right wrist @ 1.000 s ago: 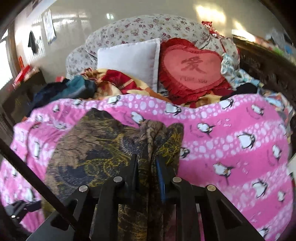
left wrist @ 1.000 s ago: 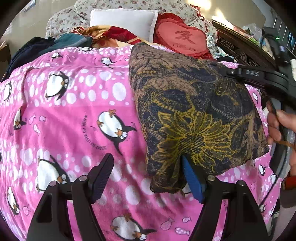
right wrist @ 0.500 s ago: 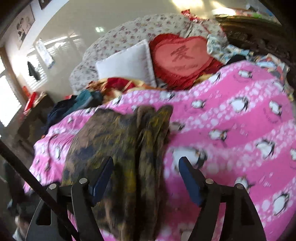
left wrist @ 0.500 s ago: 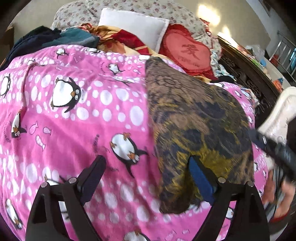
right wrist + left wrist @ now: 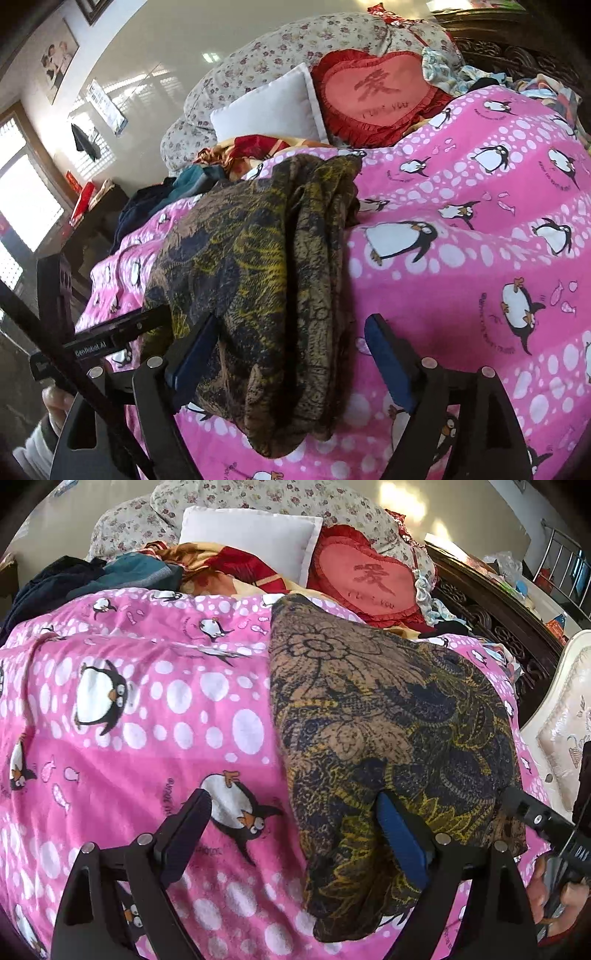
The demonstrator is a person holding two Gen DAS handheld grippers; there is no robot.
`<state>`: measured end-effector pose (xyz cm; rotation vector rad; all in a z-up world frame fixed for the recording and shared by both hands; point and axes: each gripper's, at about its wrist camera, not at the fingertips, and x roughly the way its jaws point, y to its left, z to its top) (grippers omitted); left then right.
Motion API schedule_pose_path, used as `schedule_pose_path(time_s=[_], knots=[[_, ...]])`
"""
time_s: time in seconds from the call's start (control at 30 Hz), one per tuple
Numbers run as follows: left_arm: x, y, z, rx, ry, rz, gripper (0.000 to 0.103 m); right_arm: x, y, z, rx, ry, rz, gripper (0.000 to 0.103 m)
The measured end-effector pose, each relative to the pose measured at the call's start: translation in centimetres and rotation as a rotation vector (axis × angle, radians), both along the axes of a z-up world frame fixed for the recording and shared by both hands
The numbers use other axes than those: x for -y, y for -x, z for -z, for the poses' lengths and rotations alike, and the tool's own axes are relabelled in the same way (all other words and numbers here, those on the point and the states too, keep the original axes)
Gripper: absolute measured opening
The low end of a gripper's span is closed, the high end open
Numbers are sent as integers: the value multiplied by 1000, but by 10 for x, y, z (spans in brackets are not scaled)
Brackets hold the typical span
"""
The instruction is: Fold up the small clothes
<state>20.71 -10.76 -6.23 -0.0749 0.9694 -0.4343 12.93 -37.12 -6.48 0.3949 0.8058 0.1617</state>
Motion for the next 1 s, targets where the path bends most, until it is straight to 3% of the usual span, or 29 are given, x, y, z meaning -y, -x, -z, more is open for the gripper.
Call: schedule_pose_path(time_s=[0.27,0.33,0.4,0.47,0.5,0.53,0.63,0.8,1.0], knots=[[12,-17,21,-82,32,18,103,-6,-10,21,2,-53,-14,85],[14,-18,22,-89,31,24,103,-9,-13,25,-12,-59,-23,76],[14,-19,22,-100,31,30,102,-11,-15,26,-21,-76,-37,50],[13,-19,19,-115,55,52,80,-18,-13,22,-18,-62,-50,36],[13,-17,15,-127,87,81,44,-24,-11,17,-14,-22,-57,31],[14,-14,10,-138,113,114,30,-28,-9,13,-9,-7,-63,29],[17,0,-9,-63,61,107,21,-35,-3,-5,12,-23,-81,24],[-17,25,-49,5,104,93,17,-44,13,-30,25,-99,-110,24],[-62,66,-59,2,64,85,13,-75,40,-32,-4,-181,-211,24]])
